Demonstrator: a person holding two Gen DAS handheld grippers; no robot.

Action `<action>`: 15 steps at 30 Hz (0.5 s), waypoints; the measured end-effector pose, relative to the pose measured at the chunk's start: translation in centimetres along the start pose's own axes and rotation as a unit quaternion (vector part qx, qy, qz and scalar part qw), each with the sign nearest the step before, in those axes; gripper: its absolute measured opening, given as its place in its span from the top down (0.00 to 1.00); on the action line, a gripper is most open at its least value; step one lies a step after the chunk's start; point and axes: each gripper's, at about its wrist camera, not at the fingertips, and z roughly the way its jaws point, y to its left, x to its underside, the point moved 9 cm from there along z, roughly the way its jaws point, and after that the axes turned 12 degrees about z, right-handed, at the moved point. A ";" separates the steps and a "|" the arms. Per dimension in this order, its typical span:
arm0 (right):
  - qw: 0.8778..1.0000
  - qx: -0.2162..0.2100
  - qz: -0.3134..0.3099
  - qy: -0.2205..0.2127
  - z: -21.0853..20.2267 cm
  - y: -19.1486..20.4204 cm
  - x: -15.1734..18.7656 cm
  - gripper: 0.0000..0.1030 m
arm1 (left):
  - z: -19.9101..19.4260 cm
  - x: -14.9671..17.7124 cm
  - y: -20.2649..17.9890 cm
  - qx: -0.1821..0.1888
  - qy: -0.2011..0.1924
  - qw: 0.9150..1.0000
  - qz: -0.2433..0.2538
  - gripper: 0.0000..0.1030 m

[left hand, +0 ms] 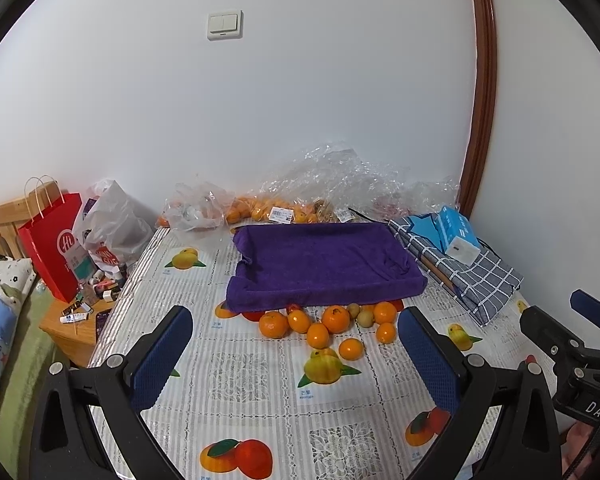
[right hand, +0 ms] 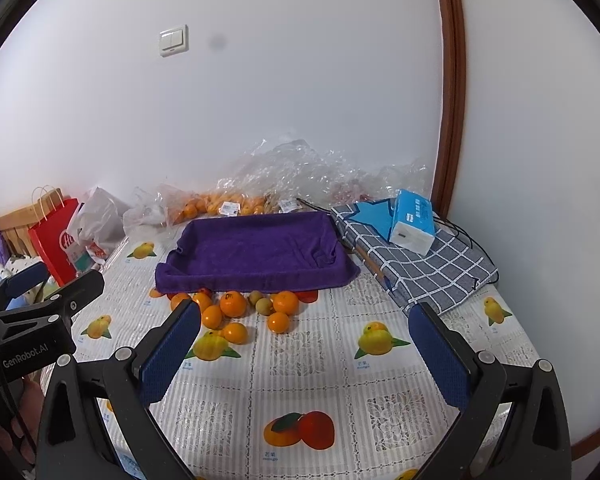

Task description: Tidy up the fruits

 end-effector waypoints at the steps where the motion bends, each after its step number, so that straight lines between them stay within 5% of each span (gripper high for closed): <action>1: 1.000 0.000 -0.001 0.000 0.1 0.1 0.1 0.01 | 0.1 0.0 0.0 0.002 0.001 1.000 0.000 0.00; 15: 1.000 -0.001 -0.007 -0.006 -0.3 0.5 0.4 0.01 | 0.3 0.1 0.3 0.006 0.001 1.000 -0.003 0.00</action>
